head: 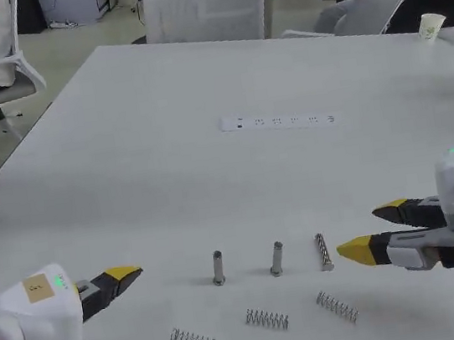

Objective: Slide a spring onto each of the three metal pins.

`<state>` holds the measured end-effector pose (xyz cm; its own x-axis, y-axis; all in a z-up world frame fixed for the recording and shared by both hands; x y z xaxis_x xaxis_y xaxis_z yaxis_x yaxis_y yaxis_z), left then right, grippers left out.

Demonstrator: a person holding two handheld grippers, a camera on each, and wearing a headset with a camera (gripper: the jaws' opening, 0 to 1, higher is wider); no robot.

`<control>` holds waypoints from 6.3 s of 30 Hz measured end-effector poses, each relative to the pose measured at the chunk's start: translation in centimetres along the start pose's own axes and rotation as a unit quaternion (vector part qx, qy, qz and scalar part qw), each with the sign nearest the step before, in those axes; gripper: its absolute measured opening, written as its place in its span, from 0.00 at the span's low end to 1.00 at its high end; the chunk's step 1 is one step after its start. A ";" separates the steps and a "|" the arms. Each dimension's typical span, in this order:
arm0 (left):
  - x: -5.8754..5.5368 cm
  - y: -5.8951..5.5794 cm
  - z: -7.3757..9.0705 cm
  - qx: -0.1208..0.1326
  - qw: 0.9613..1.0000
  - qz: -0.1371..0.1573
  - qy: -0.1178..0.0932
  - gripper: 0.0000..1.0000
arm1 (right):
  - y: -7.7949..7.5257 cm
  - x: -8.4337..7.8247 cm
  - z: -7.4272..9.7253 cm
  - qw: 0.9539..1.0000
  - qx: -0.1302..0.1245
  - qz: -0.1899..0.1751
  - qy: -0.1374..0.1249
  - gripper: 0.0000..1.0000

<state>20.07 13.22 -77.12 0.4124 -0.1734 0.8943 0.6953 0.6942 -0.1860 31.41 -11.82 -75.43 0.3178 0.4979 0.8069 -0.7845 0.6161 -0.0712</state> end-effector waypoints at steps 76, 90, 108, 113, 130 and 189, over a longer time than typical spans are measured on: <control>-0.9 0.3 0.3 -0.002 1.000 0.020 0.000 0.80 | -0.2 -2.3 -8.7 0.961 -0.075 -0.010 0.266 0.07; -0.7 0.3 0.2 -0.005 1.000 0.017 -0.001 0.78 | 0.0 -2.4 -8.7 0.958 -0.075 -0.002 0.278 0.06; -0.4 0.1 0.3 -0.008 1.000 0.013 -0.002 0.77 | 0.7 -0.8 -6.5 0.972 -0.071 -0.014 0.222 0.05; -0.3 0.1 0.5 -0.008 1.000 0.010 -0.001 0.77 | 0.9 -0.6 -5.5 0.976 -0.073 -0.024 0.202 0.05; -0.2 -0.4 0.3 -0.012 1.000 0.005 0.002 0.77 | 1.1 -1.2 -3.1 0.982 -0.083 -0.053 0.164 0.05; -0.4 -0.6 0.0 -0.019 1.000 0.006 0.008 0.76 | 1.7 -2.5 -1.0 0.984 -0.082 -0.050 0.153 0.12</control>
<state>19.54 12.87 -77.36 0.4292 -0.1770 0.8857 0.7129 0.6685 -0.2119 29.80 -11.38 -78.22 0.5536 0.5754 0.6021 -0.6532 0.7484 -0.1147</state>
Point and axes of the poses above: the centre of the closed fingertips' face, and the gripper's own axes: z roughly backward along the fingers, y roughly to its left, x roughly out of its top, the point moved 4 cm from there along z, roughly backward along the fingers, and after that the axes turned 9 degrees about z, right-handed, at the moved point
